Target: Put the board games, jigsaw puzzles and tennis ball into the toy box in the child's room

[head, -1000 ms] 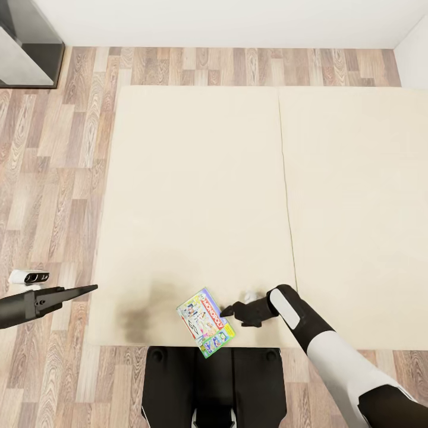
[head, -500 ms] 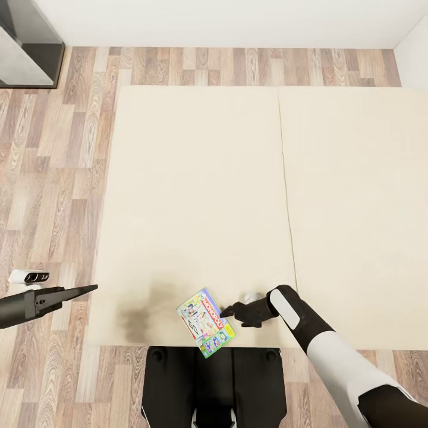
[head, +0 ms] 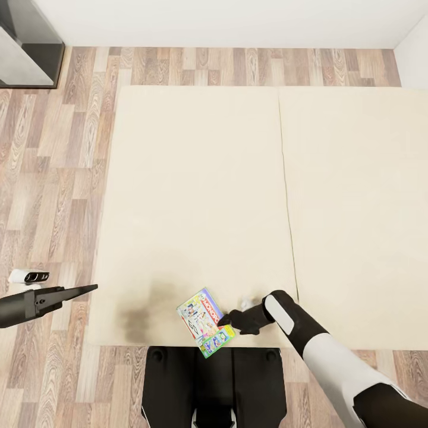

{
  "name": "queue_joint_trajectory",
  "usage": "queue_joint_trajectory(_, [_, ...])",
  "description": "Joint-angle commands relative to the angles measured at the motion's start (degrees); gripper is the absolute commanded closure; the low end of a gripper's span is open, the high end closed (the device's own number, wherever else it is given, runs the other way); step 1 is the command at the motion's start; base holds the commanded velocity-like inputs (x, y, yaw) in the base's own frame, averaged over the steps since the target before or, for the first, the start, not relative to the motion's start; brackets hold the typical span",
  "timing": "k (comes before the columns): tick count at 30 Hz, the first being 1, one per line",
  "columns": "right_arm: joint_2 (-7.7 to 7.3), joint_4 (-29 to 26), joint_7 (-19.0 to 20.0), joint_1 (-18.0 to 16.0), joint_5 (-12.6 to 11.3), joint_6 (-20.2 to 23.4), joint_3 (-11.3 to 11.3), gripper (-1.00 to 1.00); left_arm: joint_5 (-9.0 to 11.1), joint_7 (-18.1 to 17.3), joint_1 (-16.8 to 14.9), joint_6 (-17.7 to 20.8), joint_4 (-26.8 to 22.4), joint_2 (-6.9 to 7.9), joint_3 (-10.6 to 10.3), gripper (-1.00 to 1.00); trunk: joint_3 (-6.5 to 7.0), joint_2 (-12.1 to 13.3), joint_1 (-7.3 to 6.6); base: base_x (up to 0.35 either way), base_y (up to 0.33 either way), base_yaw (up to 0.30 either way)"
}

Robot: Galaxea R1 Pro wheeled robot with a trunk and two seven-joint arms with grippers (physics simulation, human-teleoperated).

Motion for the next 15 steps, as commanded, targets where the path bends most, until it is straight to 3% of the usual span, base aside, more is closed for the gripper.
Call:
queue_joint_trajectory(1, [0.26,0.1,0.6,0.0,0.6,0.0,0.2,-1.00,0.0,-0.2,0.0,0.6,0.0,0.02,0.0,-1.00,-0.06,-0.1,0.03,0.000,0.000,0.000])
queue_joint_trajectory(15, [0.93,0.2,0.6,0.0,0.8,-0.3,0.5,-1.00,0.0,-0.3,0.0,0.6,0.0,0.02,0.0,-1.00,-0.06,-0.1,0.03,0.000,0.000,0.000])
